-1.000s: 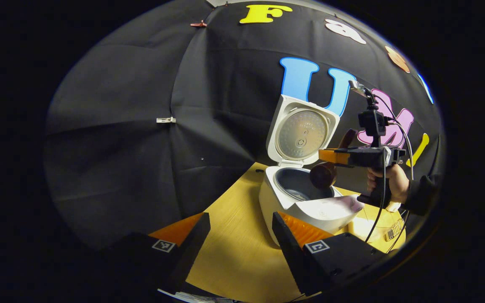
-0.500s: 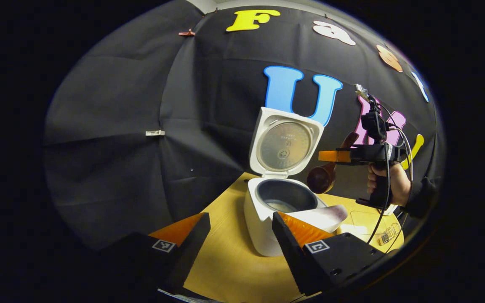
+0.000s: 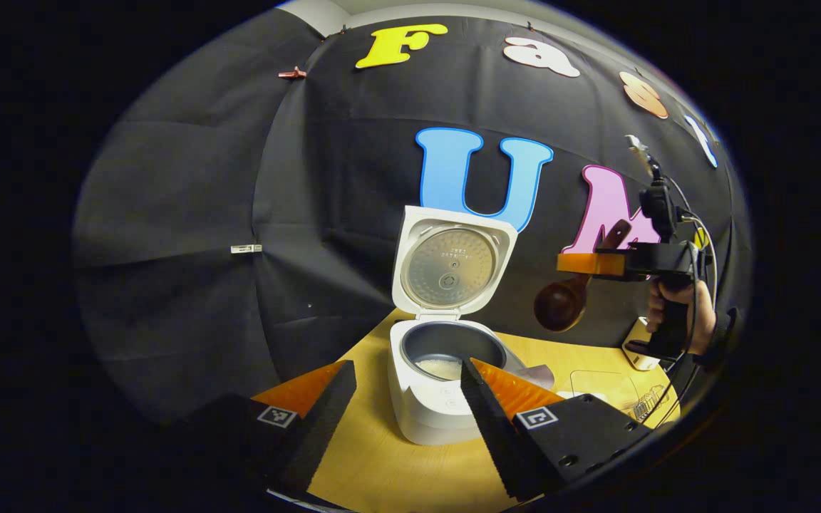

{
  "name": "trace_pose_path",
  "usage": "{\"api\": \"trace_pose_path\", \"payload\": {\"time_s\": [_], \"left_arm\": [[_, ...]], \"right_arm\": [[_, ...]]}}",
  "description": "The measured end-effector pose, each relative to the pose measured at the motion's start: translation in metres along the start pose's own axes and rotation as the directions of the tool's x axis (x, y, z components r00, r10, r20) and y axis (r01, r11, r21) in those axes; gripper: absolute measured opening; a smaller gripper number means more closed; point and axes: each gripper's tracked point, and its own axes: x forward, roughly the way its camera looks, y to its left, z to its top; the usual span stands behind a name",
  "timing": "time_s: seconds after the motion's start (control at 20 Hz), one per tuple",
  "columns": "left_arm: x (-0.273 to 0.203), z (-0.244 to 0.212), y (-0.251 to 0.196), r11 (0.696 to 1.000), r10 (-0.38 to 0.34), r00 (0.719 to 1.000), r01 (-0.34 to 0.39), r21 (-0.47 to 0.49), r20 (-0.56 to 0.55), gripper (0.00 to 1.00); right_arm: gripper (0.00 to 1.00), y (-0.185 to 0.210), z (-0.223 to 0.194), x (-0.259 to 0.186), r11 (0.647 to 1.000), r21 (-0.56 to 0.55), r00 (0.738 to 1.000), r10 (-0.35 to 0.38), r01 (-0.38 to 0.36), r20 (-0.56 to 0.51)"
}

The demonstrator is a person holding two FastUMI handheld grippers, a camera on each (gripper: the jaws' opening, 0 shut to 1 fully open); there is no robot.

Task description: Close the left gripper, press the button to open the rice cooker; take a wooden spoon from the chopstick holder with the right hand, scoop a spoonful of rice and pour it into the rice cooker, then put the wooden spoon back into the chopstick holder.

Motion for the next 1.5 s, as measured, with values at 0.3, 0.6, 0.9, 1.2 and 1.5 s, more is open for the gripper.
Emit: {"api": "trace_pose_path", "payload": {"time_s": [0.3,0.6,0.9,1.2,1.5], "left_arm": [[0.014,0.016,-0.026,1.000,-0.013,1.000,0.013,-0.022,0.004,0.96],[0.025,0.022,-0.075,0.993,-0.072,0.997,0.071,-0.092,-0.012,0.96],[0.027,0.019,-0.110,0.995,-0.099,0.994,0.097,-0.032,-0.037,0.96],[0.027,0.012,-0.140,0.994,-0.107,0.992,0.105,-0.026,-0.068,0.96],[0.024,0.012,-0.146,0.998,-0.044,0.996,0.041,-0.042,-0.072,0.96]], "right_arm": [[0.07,-0.088,0.006,-0.054,0.994,0.047,0.995,-0.099,0.099,0.006],[0.07,-0.211,-0.005,-0.123,0.944,0.113,0.950,-0.312,0.310,0.003],[0.07,-0.317,-0.043,-0.205,0.847,0.205,0.870,-0.490,0.491,-0.059],[0.07,-0.370,-0.100,-0.257,0.766,0.261,0.808,-0.572,0.587,-0.139],[0.07,-0.377,-0.180,-0.270,0.746,0.297,0.802,-0.539,0.596,-0.256]]}}
